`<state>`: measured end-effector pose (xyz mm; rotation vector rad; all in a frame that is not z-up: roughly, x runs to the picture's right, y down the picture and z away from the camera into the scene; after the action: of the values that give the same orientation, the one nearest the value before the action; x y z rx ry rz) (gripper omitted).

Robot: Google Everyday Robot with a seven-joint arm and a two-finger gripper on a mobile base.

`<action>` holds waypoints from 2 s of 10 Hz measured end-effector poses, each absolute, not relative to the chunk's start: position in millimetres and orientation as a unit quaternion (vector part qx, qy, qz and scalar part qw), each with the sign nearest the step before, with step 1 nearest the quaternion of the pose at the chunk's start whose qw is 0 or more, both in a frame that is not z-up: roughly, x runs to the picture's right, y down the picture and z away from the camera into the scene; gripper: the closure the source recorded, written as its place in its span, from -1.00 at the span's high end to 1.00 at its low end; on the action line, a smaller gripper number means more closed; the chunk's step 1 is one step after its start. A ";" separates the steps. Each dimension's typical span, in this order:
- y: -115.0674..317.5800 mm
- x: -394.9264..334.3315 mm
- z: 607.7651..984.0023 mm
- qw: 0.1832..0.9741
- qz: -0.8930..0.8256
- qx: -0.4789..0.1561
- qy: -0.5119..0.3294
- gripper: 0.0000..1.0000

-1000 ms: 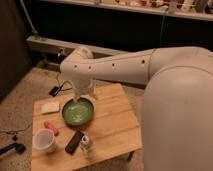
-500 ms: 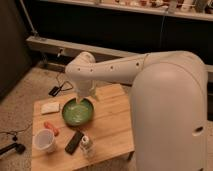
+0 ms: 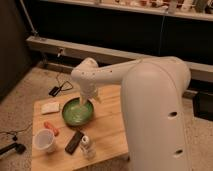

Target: Pick up the ceramic bowl

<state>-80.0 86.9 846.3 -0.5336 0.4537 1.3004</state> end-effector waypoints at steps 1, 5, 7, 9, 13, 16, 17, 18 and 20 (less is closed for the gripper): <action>90.2 -77.3 855.3 0.740 0.590 -0.245 0.212 0.30; 99.6 -78.3 875.6 0.739 0.582 -0.261 0.217 0.30; 102.4 -78.5 881.4 0.738 0.580 -0.265 0.219 0.30; 109.2 -78.8 887.0 0.738 0.576 -0.270 0.225 0.30; 121.2 -80.6 894.0 0.741 0.563 -0.276 0.240 0.30; 128.3 -74.8 899.0 0.738 0.560 -0.277 0.253 0.30; 130.5 -72.4 901.1 0.737 0.560 -0.277 0.258 0.30; 132.5 -71.5 903.4 0.736 0.560 -0.278 0.260 0.30; 134.4 -72.6 906.8 0.736 0.561 -0.278 0.258 0.30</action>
<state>-72.6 134.4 906.8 -0.6113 0.5669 1.2321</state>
